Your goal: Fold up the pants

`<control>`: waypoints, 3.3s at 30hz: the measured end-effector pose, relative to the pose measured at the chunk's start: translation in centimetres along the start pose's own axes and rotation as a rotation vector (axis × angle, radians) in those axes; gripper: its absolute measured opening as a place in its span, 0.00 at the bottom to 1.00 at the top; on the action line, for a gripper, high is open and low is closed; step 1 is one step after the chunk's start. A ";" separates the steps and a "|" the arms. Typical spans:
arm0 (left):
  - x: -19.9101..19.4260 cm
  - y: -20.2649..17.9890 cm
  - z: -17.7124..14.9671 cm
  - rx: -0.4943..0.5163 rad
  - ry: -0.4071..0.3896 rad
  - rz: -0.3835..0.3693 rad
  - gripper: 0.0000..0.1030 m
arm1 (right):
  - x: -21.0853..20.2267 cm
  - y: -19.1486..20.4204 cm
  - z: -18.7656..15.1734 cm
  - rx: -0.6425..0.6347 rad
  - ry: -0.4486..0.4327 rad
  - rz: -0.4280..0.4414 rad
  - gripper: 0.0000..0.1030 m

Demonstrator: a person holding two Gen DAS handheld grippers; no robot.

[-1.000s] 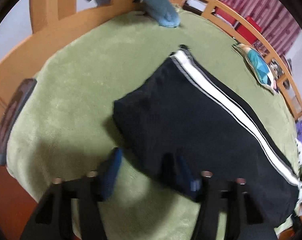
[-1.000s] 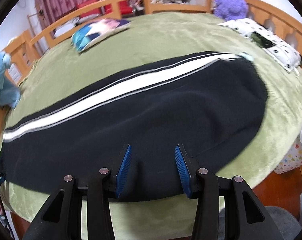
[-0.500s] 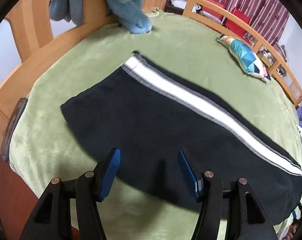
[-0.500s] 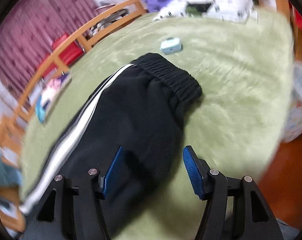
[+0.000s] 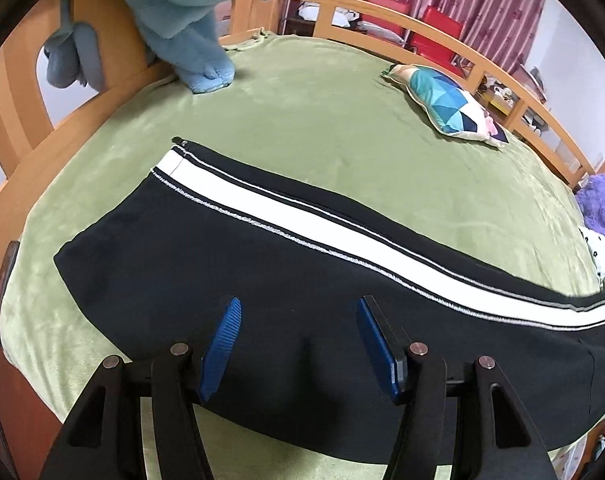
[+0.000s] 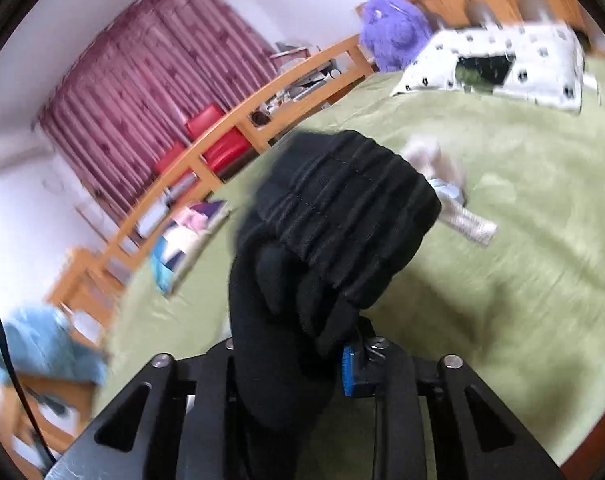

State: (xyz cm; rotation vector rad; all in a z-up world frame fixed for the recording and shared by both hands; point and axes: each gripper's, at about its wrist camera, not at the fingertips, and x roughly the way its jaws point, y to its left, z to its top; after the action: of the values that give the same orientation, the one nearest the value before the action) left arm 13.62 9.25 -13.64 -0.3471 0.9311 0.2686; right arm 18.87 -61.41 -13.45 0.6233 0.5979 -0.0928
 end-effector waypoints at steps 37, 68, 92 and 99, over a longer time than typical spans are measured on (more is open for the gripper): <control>2.3 9.3 2.8 0.090 -0.024 -0.080 0.56 | 23.1 38.4 -22.9 -0.771 0.544 0.190 0.48; 2.3 12.0 -0.1 0.006 0.015 -0.115 0.56 | 22.1 39.8 -23.1 -0.699 0.527 0.198 0.29; 7.1 20.0 -0.7 -0.377 0.004 -0.145 0.55 | 7.2 33.3 -32.0 -0.728 0.552 0.117 0.41; 4.1 17.7 1.5 -0.234 -0.056 -0.004 0.15 | 3.0 30.1 -27.5 -0.582 0.422 0.064 0.41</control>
State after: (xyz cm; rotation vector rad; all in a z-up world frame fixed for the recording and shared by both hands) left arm 10.53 26.27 -19.28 -0.5541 0.8452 0.3834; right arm 15.42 -20.88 -17.27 0.0890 0.9638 0.2734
